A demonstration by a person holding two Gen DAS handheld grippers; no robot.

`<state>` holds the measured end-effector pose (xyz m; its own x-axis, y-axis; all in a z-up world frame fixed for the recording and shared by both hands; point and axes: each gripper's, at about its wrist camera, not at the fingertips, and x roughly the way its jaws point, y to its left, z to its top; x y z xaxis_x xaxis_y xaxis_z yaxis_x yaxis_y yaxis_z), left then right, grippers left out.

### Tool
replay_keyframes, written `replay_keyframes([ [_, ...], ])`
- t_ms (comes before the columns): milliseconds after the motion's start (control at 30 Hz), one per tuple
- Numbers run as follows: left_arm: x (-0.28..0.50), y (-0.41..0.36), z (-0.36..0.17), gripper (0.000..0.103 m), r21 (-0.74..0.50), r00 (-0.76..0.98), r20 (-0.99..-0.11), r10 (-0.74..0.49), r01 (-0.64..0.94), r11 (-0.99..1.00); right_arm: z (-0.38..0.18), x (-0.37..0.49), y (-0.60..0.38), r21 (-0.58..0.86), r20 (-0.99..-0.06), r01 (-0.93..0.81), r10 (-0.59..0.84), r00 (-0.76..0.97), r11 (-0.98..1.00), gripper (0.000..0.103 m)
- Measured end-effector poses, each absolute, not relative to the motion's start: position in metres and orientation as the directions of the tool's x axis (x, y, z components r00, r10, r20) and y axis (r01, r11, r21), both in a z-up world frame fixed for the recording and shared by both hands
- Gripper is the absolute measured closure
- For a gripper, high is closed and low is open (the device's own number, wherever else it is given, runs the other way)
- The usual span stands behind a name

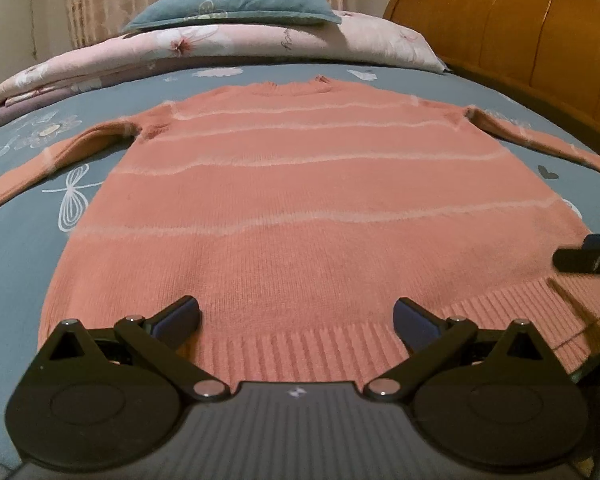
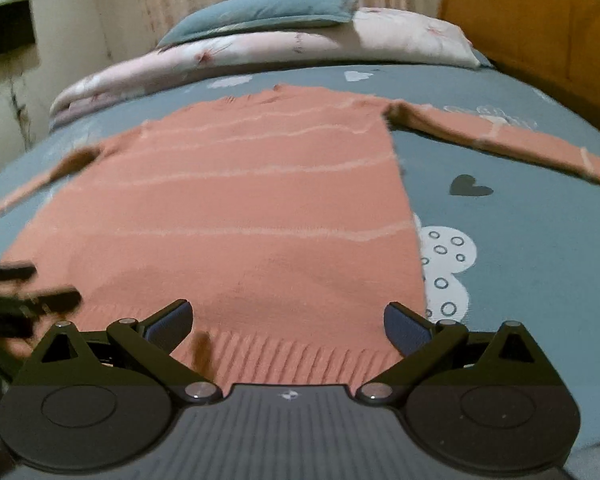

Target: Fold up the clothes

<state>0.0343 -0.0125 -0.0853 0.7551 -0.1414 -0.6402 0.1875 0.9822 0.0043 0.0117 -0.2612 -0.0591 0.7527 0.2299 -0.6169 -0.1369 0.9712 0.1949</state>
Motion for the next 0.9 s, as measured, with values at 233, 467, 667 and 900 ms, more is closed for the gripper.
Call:
replay_keyframes([
  [233, 0.038, -0.012, -0.078, 0.001, 0.005, 0.726, -0.672, -0.147, 0.203, 0.979, -0.028, 0.029, -0.287, 0.345, -0.563, -0.066, 0.263, 0.783, 0.936, 0.000],
  [467, 0.020, -0.076, -0.055, 0.001, 0.130, 0.723, -0.604, -0.336, 0.505, 0.853, -0.029, 0.007, -0.344, 0.457, -0.575, 0.128, 0.183, 0.797, 0.880, 0.000],
  [667, 0.008, -0.155, -0.061, 0.029, 0.252, 0.650, -0.609, -0.454, 0.701, 0.667, -0.038, 0.000, -0.355, 0.530, -0.565, 0.137, 0.228, 0.793, 0.837, 0.000],
  [900, -0.010, -0.198, -0.072, 0.053, 0.325, 0.590, -0.649, -0.480, 0.786, 0.526, -0.045, -0.013, -0.380, 0.585, -0.539, 0.156, 0.238, 0.808, 0.796, 0.000],
])
